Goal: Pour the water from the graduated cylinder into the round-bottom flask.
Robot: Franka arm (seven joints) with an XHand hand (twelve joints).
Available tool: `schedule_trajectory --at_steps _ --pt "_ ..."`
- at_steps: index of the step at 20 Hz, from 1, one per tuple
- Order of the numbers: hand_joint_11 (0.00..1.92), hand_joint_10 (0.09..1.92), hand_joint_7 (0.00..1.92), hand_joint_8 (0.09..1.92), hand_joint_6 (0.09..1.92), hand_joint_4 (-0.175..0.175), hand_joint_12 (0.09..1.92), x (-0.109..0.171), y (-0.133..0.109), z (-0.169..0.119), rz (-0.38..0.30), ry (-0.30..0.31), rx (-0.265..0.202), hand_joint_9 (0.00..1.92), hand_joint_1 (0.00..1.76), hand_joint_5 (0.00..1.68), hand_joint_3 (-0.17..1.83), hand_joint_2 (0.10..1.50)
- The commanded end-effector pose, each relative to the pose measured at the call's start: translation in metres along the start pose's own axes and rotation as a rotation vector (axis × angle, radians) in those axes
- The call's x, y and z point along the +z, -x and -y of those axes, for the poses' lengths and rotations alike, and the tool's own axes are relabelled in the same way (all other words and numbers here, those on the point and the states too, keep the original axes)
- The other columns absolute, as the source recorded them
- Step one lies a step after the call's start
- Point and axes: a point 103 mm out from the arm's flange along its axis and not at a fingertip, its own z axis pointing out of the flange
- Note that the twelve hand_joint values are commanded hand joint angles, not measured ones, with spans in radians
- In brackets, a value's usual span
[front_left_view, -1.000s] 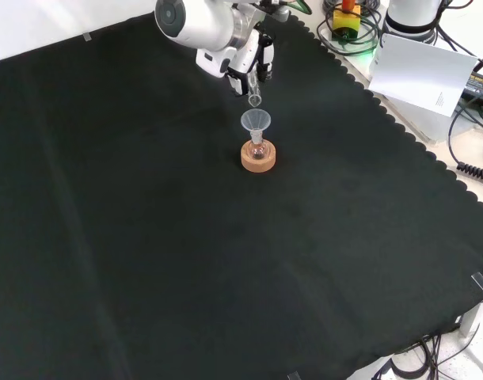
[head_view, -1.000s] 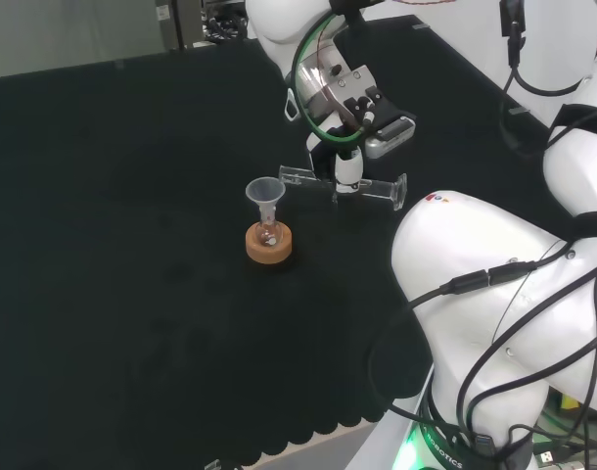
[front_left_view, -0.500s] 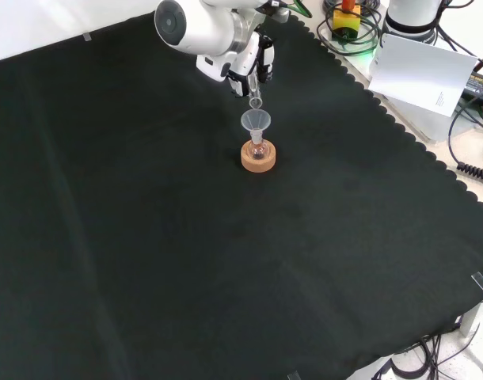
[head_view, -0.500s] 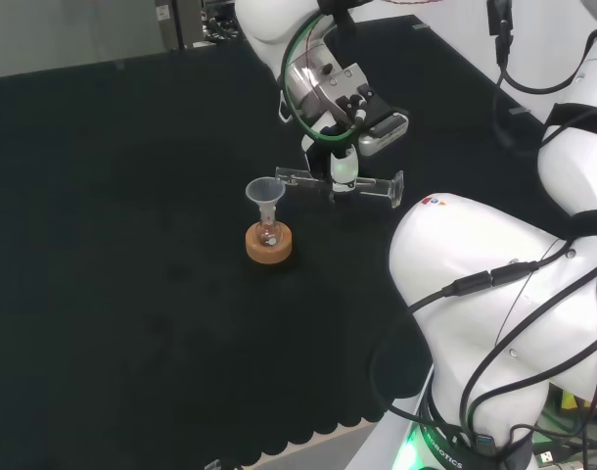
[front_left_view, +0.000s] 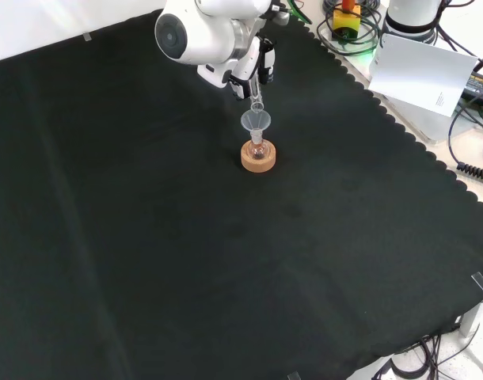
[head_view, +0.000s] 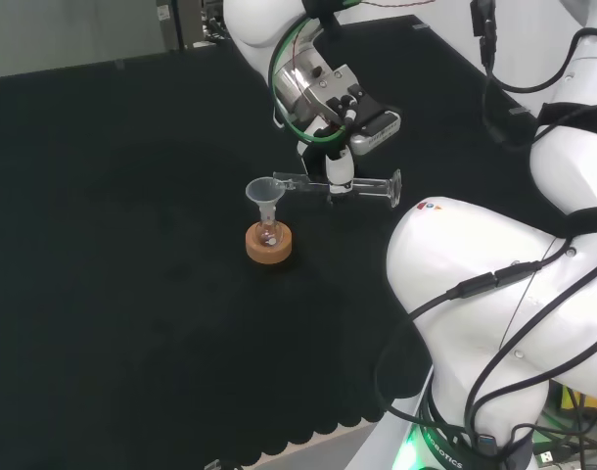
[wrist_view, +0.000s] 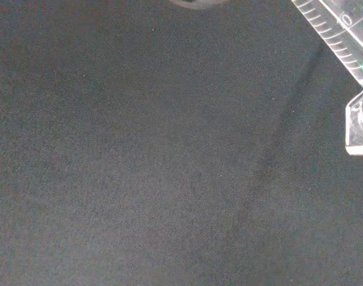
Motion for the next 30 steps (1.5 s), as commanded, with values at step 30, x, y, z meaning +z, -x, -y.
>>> schedule_trajectory --at_steps 30 --pt "1.16 0.09 0.99 1.02 1.03 -0.175 0.81 -0.022 -0.018 0.008 0.059 -0.070 0.071 1.41 1.26 0.95 0.00 1.12"
